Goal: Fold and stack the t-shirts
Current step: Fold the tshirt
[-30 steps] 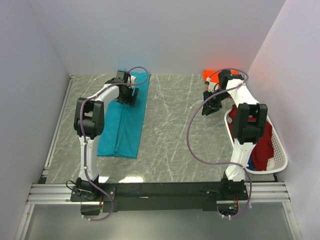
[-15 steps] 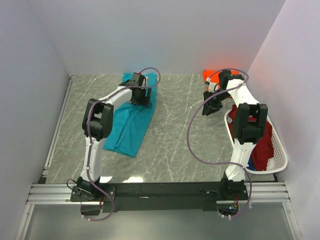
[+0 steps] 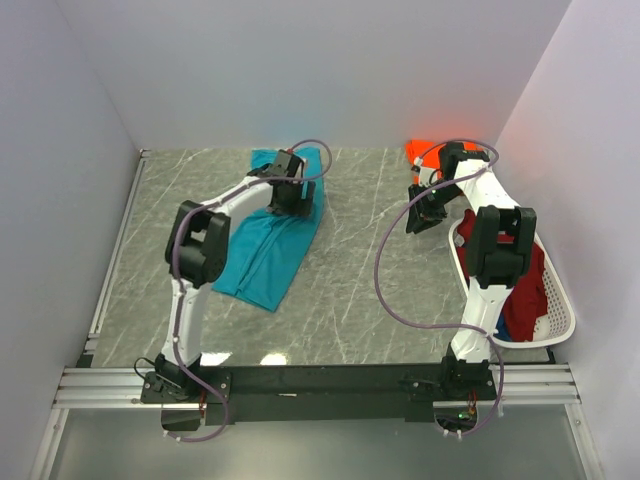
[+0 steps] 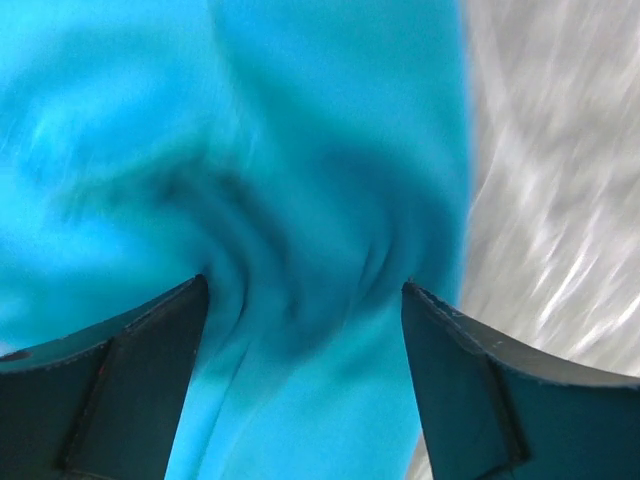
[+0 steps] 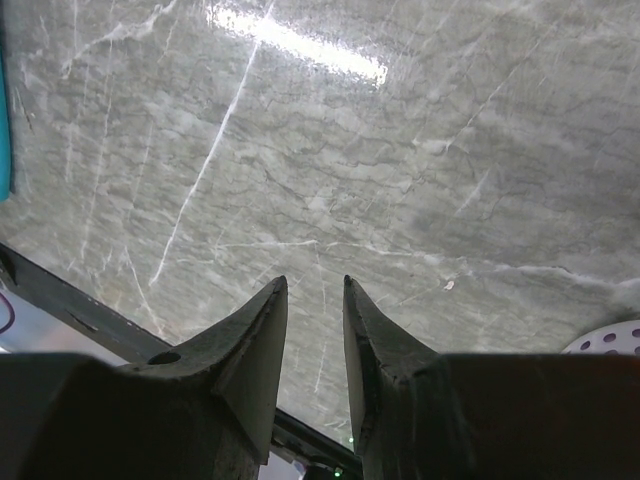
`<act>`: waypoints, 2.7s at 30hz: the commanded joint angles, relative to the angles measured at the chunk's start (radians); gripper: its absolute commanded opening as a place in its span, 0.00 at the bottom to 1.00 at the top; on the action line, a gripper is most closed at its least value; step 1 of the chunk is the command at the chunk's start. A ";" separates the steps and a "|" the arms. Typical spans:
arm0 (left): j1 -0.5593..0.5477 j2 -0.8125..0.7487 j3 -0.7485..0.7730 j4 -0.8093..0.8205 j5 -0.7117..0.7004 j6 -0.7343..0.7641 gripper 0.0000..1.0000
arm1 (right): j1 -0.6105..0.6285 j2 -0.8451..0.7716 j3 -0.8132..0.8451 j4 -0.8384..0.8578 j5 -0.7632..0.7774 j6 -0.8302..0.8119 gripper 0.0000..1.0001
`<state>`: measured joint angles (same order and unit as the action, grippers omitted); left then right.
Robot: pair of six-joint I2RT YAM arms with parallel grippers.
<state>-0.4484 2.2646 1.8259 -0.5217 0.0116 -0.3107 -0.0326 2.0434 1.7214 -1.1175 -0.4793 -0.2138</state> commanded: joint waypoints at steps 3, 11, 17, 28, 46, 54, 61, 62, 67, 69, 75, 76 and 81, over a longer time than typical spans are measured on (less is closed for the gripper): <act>0.001 -0.354 -0.172 -0.032 -0.078 0.299 0.86 | -0.007 -0.042 0.006 -0.025 -0.015 -0.025 0.37; -0.029 -0.609 -0.490 -0.242 0.095 0.594 0.49 | -0.006 -0.058 0.000 -0.027 -0.030 -0.019 0.37; -0.174 -0.662 -0.700 -0.235 0.116 0.457 0.44 | -0.006 -0.071 -0.005 -0.031 -0.028 -0.019 0.37; -0.273 -0.515 -0.734 -0.153 0.004 0.203 0.45 | -0.007 -0.086 -0.048 -0.018 -0.004 -0.035 0.37; -0.521 -0.214 -0.389 -0.181 0.372 0.064 0.16 | -0.012 -0.069 -0.033 -0.044 -0.004 -0.059 0.37; -0.553 -0.336 -0.381 -0.156 0.441 0.103 0.58 | -0.007 -0.088 -0.045 -0.077 -0.039 -0.102 0.38; -0.242 -0.591 -0.456 -0.090 0.522 0.160 0.64 | 0.058 -0.137 -0.118 -0.024 -0.100 -0.076 0.39; -0.129 -0.588 -0.426 -0.100 0.510 0.176 0.63 | 0.066 -0.147 -0.129 0.002 -0.105 -0.064 0.38; 0.129 -0.380 -0.216 -0.141 0.446 0.228 0.62 | 0.114 -0.149 -0.152 0.065 -0.120 -0.022 0.38; 0.190 -0.261 -0.078 -0.146 0.412 0.214 0.60 | 0.125 -0.137 -0.146 0.071 -0.125 -0.013 0.38; 0.232 -0.041 0.130 -0.025 0.343 0.127 0.57 | 0.126 -0.123 -0.137 0.077 -0.116 -0.007 0.38; 0.232 -0.019 0.145 0.006 0.335 0.108 0.57 | 0.126 -0.124 -0.143 0.079 -0.113 -0.007 0.38; 0.232 0.142 0.280 0.019 0.291 0.044 0.53 | 0.126 -0.126 -0.155 0.081 -0.094 -0.009 0.37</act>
<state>-0.2104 2.3653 2.0060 -0.5598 0.3386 -0.2070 0.0975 1.9511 1.5688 -1.0565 -0.5835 -0.2253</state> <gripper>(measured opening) 0.542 0.375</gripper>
